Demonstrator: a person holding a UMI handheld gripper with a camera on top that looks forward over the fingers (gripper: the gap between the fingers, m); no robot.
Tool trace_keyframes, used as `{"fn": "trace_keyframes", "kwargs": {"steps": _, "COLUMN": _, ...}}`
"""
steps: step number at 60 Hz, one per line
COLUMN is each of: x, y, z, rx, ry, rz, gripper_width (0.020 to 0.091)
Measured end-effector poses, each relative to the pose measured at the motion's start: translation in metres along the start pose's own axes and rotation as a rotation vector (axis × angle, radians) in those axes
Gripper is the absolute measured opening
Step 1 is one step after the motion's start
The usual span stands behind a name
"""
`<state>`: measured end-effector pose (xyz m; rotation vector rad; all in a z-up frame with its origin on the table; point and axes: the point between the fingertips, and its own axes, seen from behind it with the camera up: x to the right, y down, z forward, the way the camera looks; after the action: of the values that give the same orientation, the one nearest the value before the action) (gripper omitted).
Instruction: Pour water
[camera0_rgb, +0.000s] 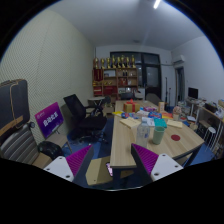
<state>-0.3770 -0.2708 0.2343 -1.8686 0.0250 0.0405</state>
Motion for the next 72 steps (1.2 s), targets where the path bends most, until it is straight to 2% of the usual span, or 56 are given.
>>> {"fn": "trace_keyframes", "kwargs": {"steps": 10, "x": 0.0, "y": 0.006, "z": 0.008, "rx": 0.063, "ry": 0.002, "rz": 0.0, "gripper_width": 0.0837}}
{"fn": "trace_keyframes", "kwargs": {"steps": 20, "x": 0.011, "y": 0.027, "z": 0.033, "rx": 0.059, "ry": 0.015, "rz": 0.021, "gripper_width": 0.0836}}
{"fn": "trace_keyframes", "kwargs": {"steps": 25, "x": 0.027, "y": 0.032, "z": 0.051, "rx": 0.084, "ry": 0.027, "rz": 0.009, "gripper_width": 0.084}}
{"fn": "trace_keyframes", "kwargs": {"steps": 30, "x": 0.059, "y": 0.037, "z": 0.083, "rx": 0.127, "ry": 0.041, "rz": 0.003, "gripper_width": 0.084}}
{"fn": "trace_keyframes", "kwargs": {"steps": 44, "x": 0.153, "y": 0.058, "z": 0.202, "rx": 0.148, "ry": 0.098, "rz": -0.032, "gripper_width": 0.0837}}
{"fn": "trace_keyframes", "kwargs": {"steps": 51, "x": 0.173, "y": 0.057, "z": 0.252, "rx": 0.144, "ry": 0.096, "rz": -0.052, "gripper_width": 0.0835}}
{"fn": "trace_keyframes", "kwargs": {"steps": 62, "x": 0.171, "y": 0.043, "z": 0.309, "rx": 0.163, "ry": 0.022, "rz": -0.073, "gripper_width": 0.0836}}
{"fn": "trace_keyframes", "kwargs": {"steps": 66, "x": 0.168, "y": 0.046, "z": 0.324, "rx": 0.143, "ry": 0.014, "rz": -0.1, "gripper_width": 0.0602}}
{"fn": "trace_keyframes", "kwargs": {"steps": 72, "x": 0.163, "y": 0.041, "z": 0.336, "rx": 0.178, "ry": -0.043, "rz": -0.137, "gripper_width": 0.0542}}
